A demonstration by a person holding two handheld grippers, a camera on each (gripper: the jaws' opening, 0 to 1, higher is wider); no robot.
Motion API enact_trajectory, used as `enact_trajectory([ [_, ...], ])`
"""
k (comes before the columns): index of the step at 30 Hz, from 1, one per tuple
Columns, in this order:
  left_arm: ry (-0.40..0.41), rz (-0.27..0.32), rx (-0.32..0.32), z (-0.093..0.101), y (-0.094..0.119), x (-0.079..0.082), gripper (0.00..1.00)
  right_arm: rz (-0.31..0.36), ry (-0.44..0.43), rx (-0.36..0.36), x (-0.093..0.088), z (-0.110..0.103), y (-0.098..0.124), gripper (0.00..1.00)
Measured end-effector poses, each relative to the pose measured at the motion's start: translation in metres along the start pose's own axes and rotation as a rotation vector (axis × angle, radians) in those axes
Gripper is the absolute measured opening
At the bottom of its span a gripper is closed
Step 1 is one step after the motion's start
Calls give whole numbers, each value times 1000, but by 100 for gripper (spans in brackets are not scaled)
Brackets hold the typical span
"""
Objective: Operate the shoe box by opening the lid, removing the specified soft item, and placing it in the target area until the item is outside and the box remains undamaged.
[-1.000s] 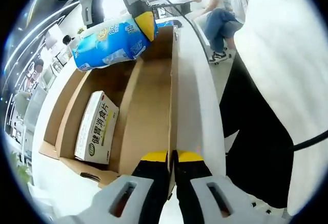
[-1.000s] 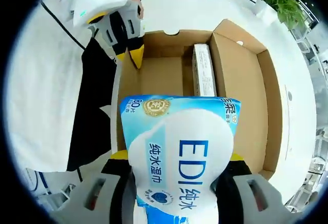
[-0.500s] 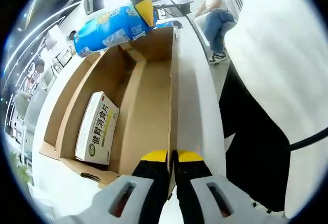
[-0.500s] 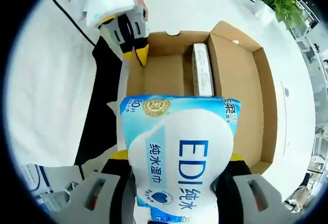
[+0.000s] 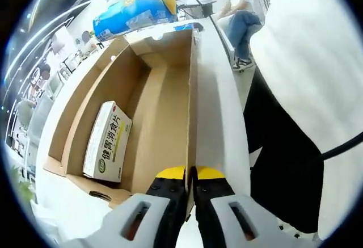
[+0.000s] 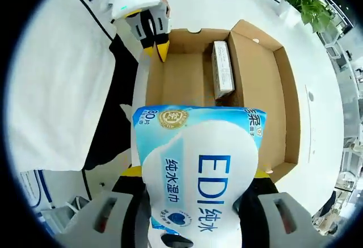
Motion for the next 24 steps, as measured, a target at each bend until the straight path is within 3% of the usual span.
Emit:
enact_trajectory([
  [8, -4, 2, -2, 0, 0, 0, 3, -84, 22, -4, -23, 2, 6, 60],
  [11, -1, 2, 2, 0, 0, 1, 3, -76, 6, -8, -32, 5, 8, 60],
  [14, -20, 7, 10, 1, 0, 1, 3, -65, -83, -26, -51, 14, 11, 60],
  [17, -23, 10, 11, 0, 0, 1, 3, -112, -70, -50, -73, 21, 18, 60],
  [20, -15, 7, 3, -1, 0, 1, 3, -94, -108, -62, -90, 21, 32, 60],
  [24, -6, 0, -1, 0, 1, 1, 3, -131, -81, -59, -103, 17, 34, 60],
])
Point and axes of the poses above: the point that each gripper's makers call its tool centre point, and the gripper's own axes: y roughly backward along the fingers, z roughly to its right, x roughly out of its top, the point moved 1 cm from there along y, roughly backward along the fingers, and after that the axes turned 8 degrees about z, right-handed, at the moved point
